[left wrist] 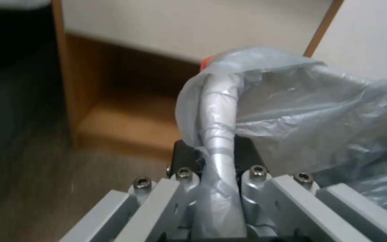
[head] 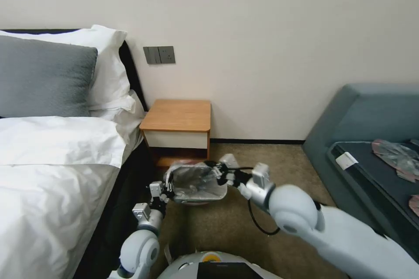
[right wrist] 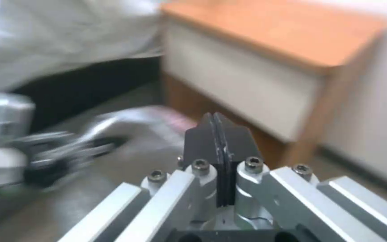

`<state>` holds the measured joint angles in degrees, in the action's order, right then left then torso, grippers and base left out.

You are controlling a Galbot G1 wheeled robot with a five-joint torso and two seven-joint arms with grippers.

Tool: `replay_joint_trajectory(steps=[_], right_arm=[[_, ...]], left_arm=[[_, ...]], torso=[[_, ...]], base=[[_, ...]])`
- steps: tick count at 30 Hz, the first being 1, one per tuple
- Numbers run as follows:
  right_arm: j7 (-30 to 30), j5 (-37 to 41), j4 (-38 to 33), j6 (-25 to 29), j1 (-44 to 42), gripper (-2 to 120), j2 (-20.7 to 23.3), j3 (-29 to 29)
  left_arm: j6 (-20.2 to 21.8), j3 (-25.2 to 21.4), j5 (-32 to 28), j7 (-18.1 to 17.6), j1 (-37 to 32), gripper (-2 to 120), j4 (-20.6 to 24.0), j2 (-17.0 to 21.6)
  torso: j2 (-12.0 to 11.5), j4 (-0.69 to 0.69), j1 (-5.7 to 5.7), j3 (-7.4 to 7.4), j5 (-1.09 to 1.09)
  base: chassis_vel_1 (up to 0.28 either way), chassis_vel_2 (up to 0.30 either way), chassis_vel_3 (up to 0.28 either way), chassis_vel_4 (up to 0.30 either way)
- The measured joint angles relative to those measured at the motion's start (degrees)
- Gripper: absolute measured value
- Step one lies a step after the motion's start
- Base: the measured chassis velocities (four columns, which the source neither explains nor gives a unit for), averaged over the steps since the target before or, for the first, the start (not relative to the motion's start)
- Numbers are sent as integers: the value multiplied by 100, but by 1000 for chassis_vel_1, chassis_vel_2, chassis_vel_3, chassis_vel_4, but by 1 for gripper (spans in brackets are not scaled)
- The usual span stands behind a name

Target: Pick up the garbage bag from the table and place it over the trash can.

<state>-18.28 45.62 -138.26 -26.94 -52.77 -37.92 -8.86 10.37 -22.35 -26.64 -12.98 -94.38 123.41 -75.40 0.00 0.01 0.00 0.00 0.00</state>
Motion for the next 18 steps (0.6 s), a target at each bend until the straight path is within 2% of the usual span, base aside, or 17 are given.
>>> replay_joint_trajectory(steps=[1,4,5,9,10,13,14,17,18], right_arm=[[0,0,0,0,0,0,0,0],[-17,-1429,-35,413,-1393,14,-514,1014],[-17,-1429,-35,413,-1393,14,-514,1014],[505,-3105,-48,967,-2986,32,-1529,2031],[505,-3105,-48,967,-2986,32,-1529,2031],[606,-4156,-15,1477,-3747,46,-2306,2304],[606,-4156,-15,1477,-3747,46,-2306,2304],[622,-4727,37,1880,-4222,60,-2798,2375],[622,-4727,37,1880,-4222,60,-2798,2375]], left_arm=[[0,0,0,0,0,5,0,0],[42,186,-34,-165,-31,5,-205,-34],[42,186,-34,-165,-31,5,-205,-34],[85,340,-78,-321,-86,5,-273,-46],[85,340,-78,-321,-86,5,-273,-46],[88,452,-50,-390,-126,5,-358,-64],[88,452,-50,-390,-126,5,-358,-64],[94,601,-28,-445,-163,5,-398,-55],[94,601,-28,-445,-163,5,-398,-55]], torso=[[0,0,0,0,0],[0,0,0,0,0],[0,0,0,0,0],[0,-4,0,0,0],[0,-4,0,0,0],[0,-1,0,-1,0],[0,-1,0,-1,0],[0,-1,0,-1,-1],[0,-1,0,-1,-1]], base=[[0,0,0,0],[0,0,0,0],[0,0,0,0],[0,0,0,0],[0,0,0,0],[0,0,0,0],[0,0,0,0],[0,0,0,0],[0,0,0,0]])
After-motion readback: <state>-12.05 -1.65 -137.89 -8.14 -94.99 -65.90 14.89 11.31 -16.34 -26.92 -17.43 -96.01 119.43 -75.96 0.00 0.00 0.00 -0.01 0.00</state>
